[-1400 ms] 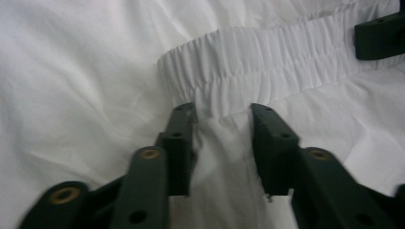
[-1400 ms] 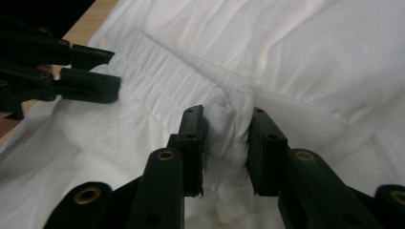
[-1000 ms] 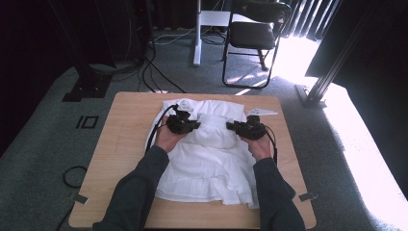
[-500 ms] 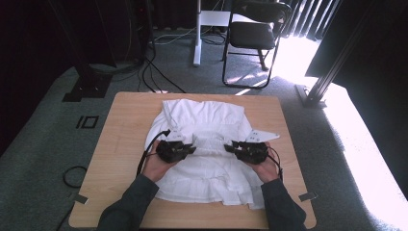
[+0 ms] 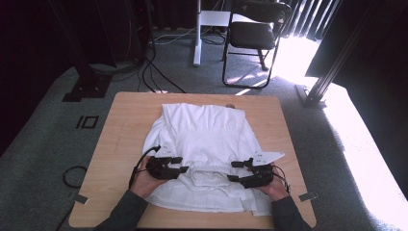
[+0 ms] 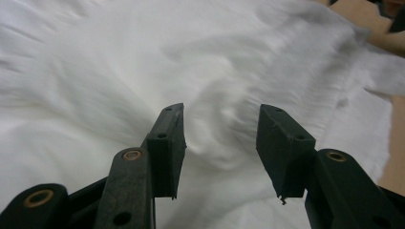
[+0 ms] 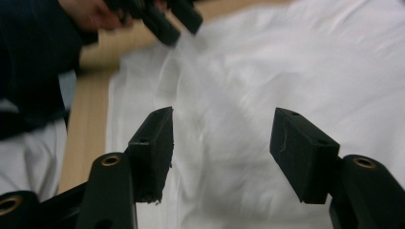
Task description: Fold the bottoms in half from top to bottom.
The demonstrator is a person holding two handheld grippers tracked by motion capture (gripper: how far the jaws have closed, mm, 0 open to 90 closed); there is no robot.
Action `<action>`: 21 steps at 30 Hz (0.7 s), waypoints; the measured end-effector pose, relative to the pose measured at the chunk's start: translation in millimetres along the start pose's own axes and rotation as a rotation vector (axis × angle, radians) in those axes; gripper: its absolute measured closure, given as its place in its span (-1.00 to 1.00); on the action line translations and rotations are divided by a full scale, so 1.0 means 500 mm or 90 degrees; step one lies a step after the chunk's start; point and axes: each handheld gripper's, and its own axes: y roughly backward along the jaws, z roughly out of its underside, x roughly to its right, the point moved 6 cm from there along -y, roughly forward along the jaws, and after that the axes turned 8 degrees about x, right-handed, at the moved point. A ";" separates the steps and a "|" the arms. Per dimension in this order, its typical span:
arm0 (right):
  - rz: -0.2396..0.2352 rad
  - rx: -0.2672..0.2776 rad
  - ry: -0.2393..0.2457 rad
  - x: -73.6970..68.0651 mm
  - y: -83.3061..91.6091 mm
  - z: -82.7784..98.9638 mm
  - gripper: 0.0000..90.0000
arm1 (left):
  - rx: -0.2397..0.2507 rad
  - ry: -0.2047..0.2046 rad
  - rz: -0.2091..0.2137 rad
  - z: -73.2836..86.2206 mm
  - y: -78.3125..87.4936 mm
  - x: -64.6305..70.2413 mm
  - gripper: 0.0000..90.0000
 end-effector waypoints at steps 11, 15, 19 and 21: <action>0.146 -0.078 -0.027 0.046 -0.090 0.016 0.25 | -0.068 0.008 -0.065 0.017 -0.108 -0.033 0.14; 0.147 -0.151 -0.014 0.034 -0.119 0.060 0.24 | -0.128 0.015 -0.071 0.051 -0.134 -0.043 0.12; 0.151 -0.156 -0.027 0.032 -0.118 0.069 0.27 | -0.112 0.024 -0.054 0.058 -0.129 -0.046 0.11; 0.148 -0.168 -0.035 0.027 -0.120 0.077 0.31 | -0.107 0.029 -0.048 0.066 -0.123 -0.045 0.10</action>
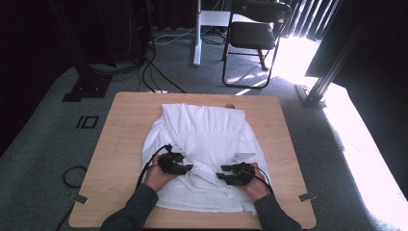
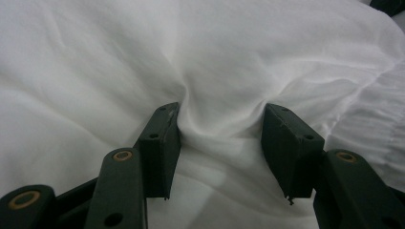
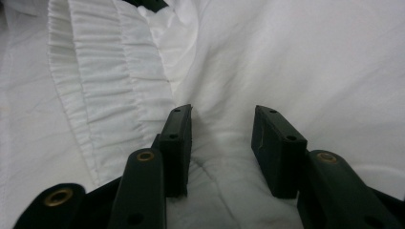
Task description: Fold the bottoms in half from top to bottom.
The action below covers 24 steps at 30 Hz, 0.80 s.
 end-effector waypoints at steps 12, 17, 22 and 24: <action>-0.082 -0.051 -0.018 -0.049 0.022 0.017 0.35 | -0.013 -0.018 0.028 0.044 0.043 0.040 0.10; -0.039 -0.001 -0.003 -0.028 0.045 -0.009 0.10 | 0.049 -0.036 -0.020 0.018 0.083 0.022 0.06; 0.090 0.052 -0.053 0.078 0.066 -0.058 0.03 | 0.106 0.004 -0.103 -0.042 0.133 -0.073 -0.01; 0.131 0.061 -0.063 0.121 0.067 -0.076 0.02 | 0.115 0.035 -0.128 -0.062 0.142 -0.119 -0.02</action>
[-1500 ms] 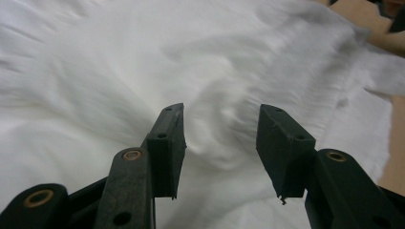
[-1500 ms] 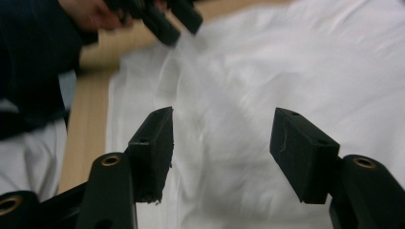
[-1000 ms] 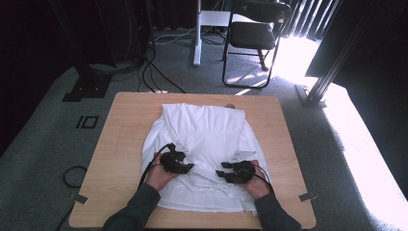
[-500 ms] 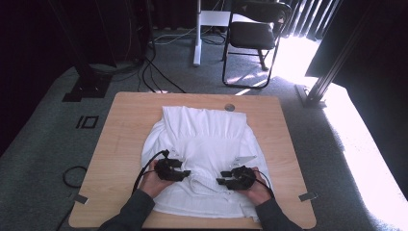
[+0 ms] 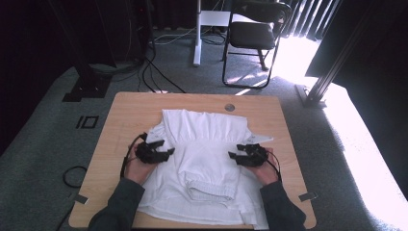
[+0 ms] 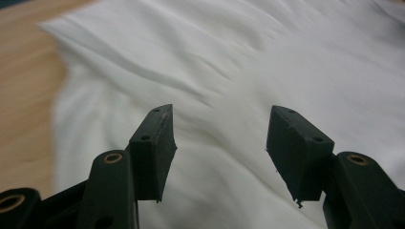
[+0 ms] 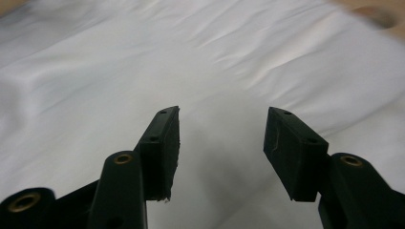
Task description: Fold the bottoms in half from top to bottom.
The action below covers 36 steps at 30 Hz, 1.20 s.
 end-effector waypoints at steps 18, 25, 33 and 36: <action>0.215 0.006 -0.178 0.213 -0.152 -0.076 -0.08 | -0.049 0.053 -0.085 -0.067 -0.196 -0.115 -0.01; 0.213 -0.065 -0.208 0.222 -0.179 -0.022 0.11 | -0.123 0.077 -0.085 -0.016 -0.244 -0.123 0.38; 0.198 -0.056 -0.173 0.200 -0.151 0.010 0.28 | -0.073 0.109 -0.054 0.024 -0.200 -0.113 0.48; 0.185 -0.051 -0.153 0.179 -0.134 0.024 0.28 | -0.073 0.093 -0.050 0.042 -0.174 -0.093 0.48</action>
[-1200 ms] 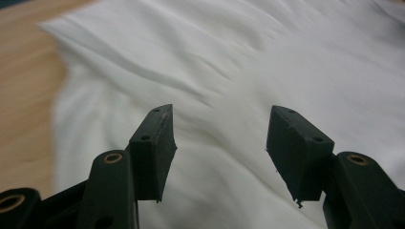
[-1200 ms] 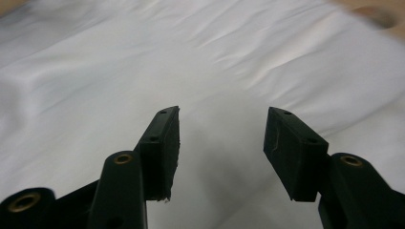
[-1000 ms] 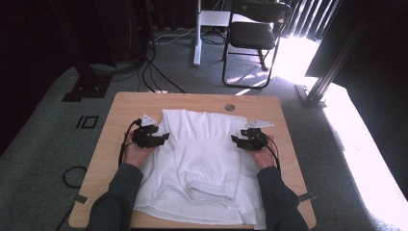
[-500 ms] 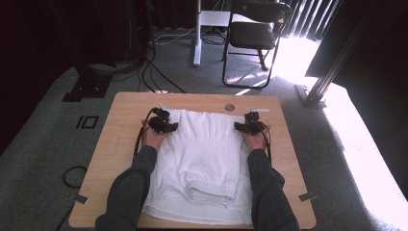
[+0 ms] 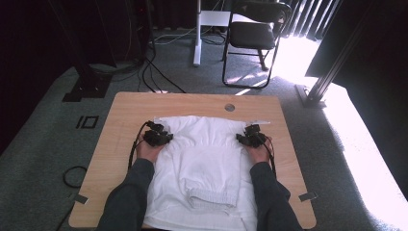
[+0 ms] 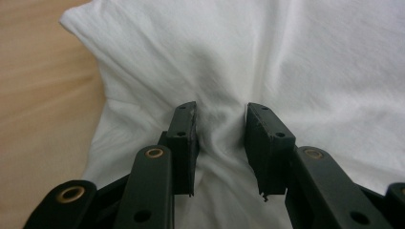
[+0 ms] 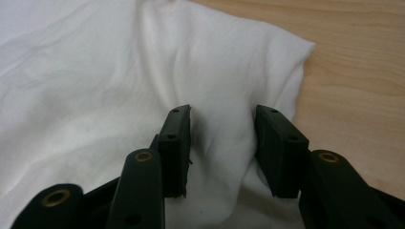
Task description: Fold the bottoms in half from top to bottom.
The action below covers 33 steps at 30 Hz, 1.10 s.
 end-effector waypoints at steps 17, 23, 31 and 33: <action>-0.026 0.002 0.010 -0.004 0.043 -0.016 -0.33 | 0.071 0.091 -0.016 -0.024 0.050 -0.060 -0.19; -0.021 0.030 -0.047 0.021 0.010 -0.066 -0.34 | 0.029 0.097 -0.038 -0.053 0.004 -0.085 -0.27; 0.008 -0.023 -0.092 0.032 -0.046 -0.046 -0.43 | -0.018 0.114 -0.036 -0.048 -0.044 -0.087 -0.30; 0.013 -0.022 -0.084 0.030 -0.047 -0.043 -0.42 | -0.015 0.112 -0.032 -0.046 -0.045 -0.087 -0.31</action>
